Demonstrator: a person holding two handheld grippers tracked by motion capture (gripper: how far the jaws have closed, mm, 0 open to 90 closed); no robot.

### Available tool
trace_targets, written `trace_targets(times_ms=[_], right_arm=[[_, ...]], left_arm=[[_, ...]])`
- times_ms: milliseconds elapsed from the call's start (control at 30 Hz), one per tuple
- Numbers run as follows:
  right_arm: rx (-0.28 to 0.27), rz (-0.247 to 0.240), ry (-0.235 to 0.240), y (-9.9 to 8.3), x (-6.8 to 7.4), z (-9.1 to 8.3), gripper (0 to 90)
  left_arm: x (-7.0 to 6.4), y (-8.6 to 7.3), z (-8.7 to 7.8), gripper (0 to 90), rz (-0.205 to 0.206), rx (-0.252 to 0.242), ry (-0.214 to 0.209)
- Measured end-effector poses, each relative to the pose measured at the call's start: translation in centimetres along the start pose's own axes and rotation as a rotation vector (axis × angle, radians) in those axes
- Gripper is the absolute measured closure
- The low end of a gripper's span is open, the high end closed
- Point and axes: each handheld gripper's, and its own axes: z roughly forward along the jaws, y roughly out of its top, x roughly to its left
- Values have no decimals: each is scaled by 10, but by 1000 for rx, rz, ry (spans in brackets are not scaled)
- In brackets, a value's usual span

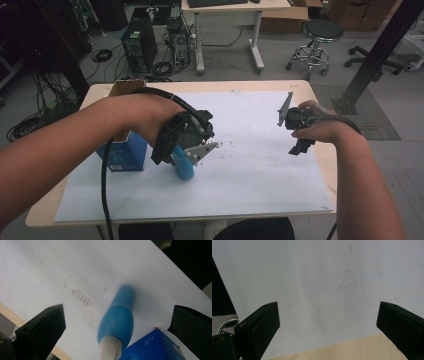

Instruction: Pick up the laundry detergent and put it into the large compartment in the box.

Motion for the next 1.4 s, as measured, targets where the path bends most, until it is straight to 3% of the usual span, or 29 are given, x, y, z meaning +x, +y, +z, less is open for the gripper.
trace_targets(times_ms=[400,833,1167,1400], right_arm=[[-13,20,-3,-1,5,-2,45],[-16,20,13,3,6,12,45],[-18,26,0,-2,10,3,46],[-14,40,12,-6,10,11,46]], left_arm=[[-2,-24,4,4,38,17,-18],[-2,-43,16,3,29,65,-30],[7,-48,27,4,59,40,-34],[8,-52,34,5,74,40,-54]])
